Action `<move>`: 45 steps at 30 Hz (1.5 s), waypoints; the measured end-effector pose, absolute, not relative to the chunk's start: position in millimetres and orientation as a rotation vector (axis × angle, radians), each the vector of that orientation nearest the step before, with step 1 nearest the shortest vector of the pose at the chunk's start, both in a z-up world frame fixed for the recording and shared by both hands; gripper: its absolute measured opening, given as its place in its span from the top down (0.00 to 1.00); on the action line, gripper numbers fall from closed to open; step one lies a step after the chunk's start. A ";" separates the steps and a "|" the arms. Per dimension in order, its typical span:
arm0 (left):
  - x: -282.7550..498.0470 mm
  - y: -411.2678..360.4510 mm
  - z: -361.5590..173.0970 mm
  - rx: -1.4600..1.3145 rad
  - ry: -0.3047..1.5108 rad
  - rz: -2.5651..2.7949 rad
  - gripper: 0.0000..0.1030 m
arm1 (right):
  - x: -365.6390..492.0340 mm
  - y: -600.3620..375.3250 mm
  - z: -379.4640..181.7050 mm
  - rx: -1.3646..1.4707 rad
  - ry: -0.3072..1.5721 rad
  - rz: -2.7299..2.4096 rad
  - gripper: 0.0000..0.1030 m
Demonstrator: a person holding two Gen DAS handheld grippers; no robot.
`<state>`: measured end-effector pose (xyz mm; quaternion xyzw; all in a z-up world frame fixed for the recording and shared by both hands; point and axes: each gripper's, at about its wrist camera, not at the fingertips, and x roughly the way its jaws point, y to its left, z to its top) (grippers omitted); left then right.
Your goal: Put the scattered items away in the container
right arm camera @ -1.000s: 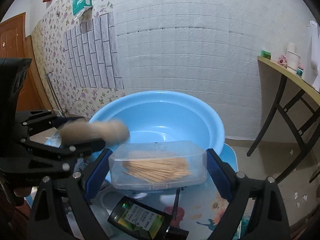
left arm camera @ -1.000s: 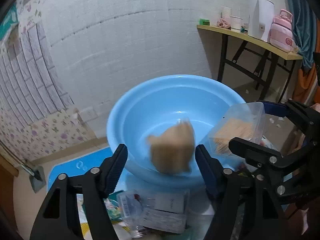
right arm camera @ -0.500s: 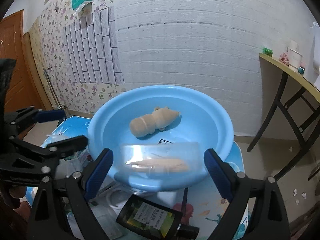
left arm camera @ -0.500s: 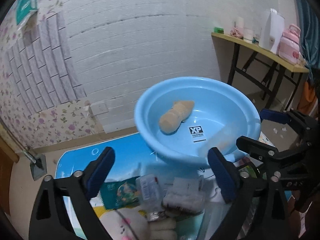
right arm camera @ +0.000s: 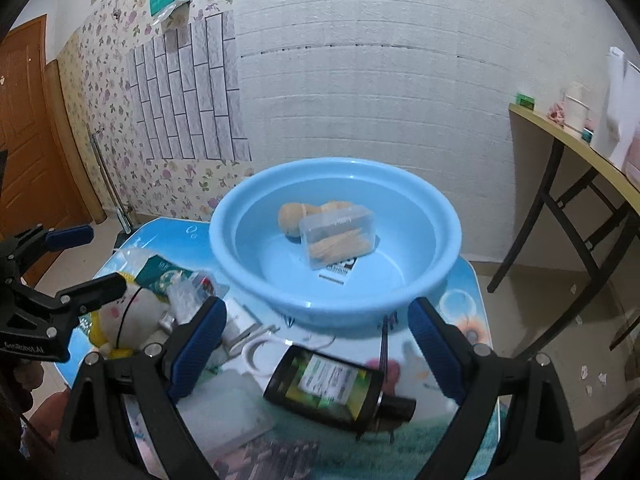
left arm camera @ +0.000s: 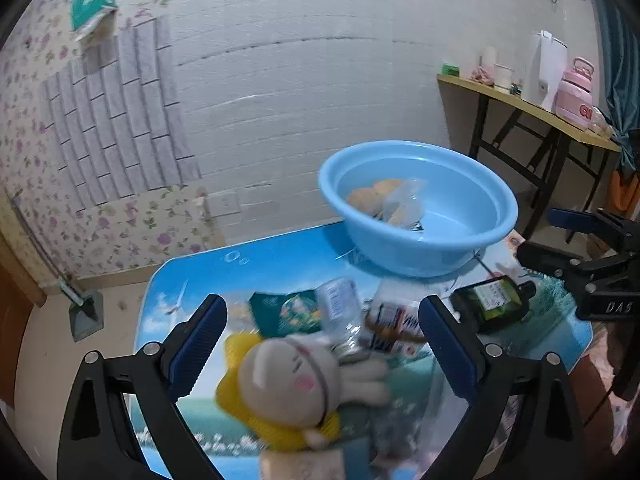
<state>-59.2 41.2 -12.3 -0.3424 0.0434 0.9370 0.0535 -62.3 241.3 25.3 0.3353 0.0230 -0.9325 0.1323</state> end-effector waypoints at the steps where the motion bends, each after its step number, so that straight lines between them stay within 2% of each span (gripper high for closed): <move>1: -54.6 38.5 -14.0 -1.042 0.128 2.849 0.03 | -58.8 241.5 24.7 0.977 0.064 -2.708 0.09; 12: -4.3 -0.7 -48.9 -1.121 0.052 2.841 0.00 | -24.4 245.3 -0.4 1.079 0.049 -2.727 0.09; 25: 13.8 -18.2 -92.5 -1.285 -0.082 2.778 0.00 | 5.1 244.6 -41.6 1.239 0.045 -2.660 0.09; 30: 14.6 -15.9 -99.5 -1.301 -0.074 2.769 0.00 | 10.6 230.0 -43.1 1.217 0.090 -2.619 0.09; 41: 7.5 -4.5 -118.8 -1.368 0.014 2.687 0.00 | 15.1 197.6 -48.5 1.235 0.048 -2.529 0.09; 45: 7.8 -7.8 -119.2 -1.360 -0.010 2.680 0.01 | 19.9 177.2 -53.0 1.232 0.132 -2.485 0.09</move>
